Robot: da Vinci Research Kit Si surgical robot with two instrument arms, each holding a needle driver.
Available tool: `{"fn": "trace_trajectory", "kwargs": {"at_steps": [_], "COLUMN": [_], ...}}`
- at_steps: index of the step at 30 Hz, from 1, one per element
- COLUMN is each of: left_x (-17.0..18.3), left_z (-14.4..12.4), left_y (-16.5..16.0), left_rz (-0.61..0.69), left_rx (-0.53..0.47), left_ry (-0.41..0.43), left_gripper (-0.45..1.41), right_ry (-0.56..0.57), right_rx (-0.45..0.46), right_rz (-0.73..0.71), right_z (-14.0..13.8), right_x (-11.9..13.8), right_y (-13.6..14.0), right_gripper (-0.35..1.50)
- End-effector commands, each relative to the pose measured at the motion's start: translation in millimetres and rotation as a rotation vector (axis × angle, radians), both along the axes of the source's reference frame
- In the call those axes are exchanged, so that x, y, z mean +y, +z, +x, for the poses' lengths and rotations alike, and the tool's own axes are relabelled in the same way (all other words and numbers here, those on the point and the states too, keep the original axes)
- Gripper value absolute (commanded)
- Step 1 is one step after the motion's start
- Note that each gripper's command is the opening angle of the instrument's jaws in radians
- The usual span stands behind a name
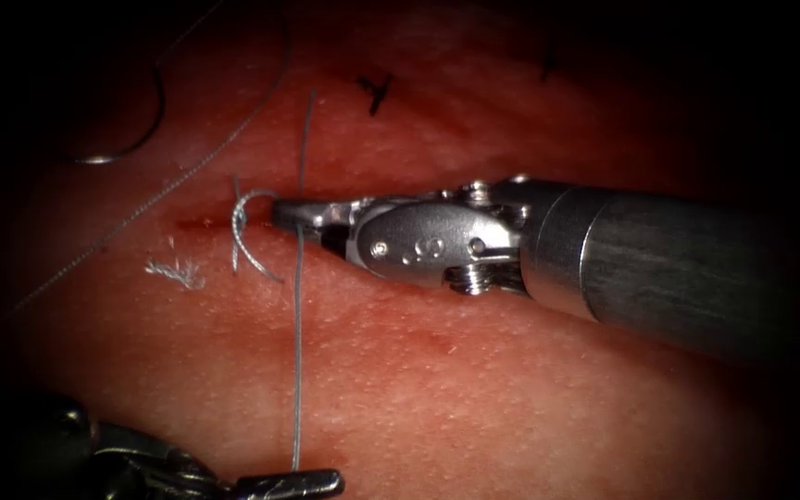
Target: Wound Closure
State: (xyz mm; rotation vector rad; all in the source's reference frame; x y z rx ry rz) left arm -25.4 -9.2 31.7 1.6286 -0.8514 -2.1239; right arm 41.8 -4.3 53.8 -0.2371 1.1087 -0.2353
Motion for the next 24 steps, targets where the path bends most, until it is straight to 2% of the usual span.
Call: {"fn": "trace_trajectory", "kwargs": {"at_steps": [1, 3, 6, 12, 16, 17, 18, 19, 20, 21, 22, 24], "left_x": [0.5, 1.2, 1.8, 3.5, 3.7, 3.8, 4.1, 4.3, 4.5, 4.5, 5.0, 5.4], "left_z": [-0.5, 0.1, 0.7, 6.1, 9.0, 10.3, 11.5, 12.0, 12.4, 12.4, 13.2, 13.9], "left_y": [0.4, 0.4, 0.5, 1.0, 1.3, 1.4, 1.4, 1.5, 1.5, 1.5, 1.5, 1.5], "left_rz": [-0.003, -0.011, 0.000, 0.016, 0.015, 0.016, 0.018, 0.019, 0.020, 0.020, 0.027, 0.024], "left_rx": [0.001, 0.022, 0.026, 0.101, 0.133, 0.147, 0.157, 0.162, 0.166, 0.166, 0.169, 0.179], "left_ry": [-0.035, -0.102, -0.107, -0.192, -0.231, -0.240, -0.251, -0.253, -0.258, -0.258, -0.271, -0.276], "left_gripper": [-0.45, -0.45, -0.45, -0.45, -0.45, -0.45, -0.45, -0.45, -0.45, -0.45, -0.45, -0.45], "right_ry": [0.000, 0.000, -0.002, 0.007, 0.031, 0.059, 0.080, 0.092, 0.106, 0.106, 0.152, 0.174], "right_rx": [0.004, 0.005, 0.008, 0.036, 0.056, 0.070, 0.085, 0.089, 0.085, 0.085, 0.066, 0.059], "right_rz": [-0.004, 0.001, 0.008, 0.074, 0.132, 0.172, 0.218, 0.254, 0.271, 0.271, 0.316, 0.340], "right_z": [0.9, 0.8, 0.5, -2.0, -3.6, -4.3, -4.9, -5.2, -5.3, -5.3, -5.4, -5.4], "right_x": [0.4, 0.1, -0.3, -3.2, -4.0, -3.9, -3.8, -3.7, -3.5, -3.5, -3.2, -3.0], "right_y": [0.0, -0.3, -0.7, -3.7, -5.3, -5.9, -6.3, -6.5, -6.7, -6.7, -7.0, -7.2], "right_gripper": [-0.35, -0.35, -0.35, -0.35, -0.35, -0.10, 0.32, 0.66, 0.91, 0.91, 1.30, 1.45]}}
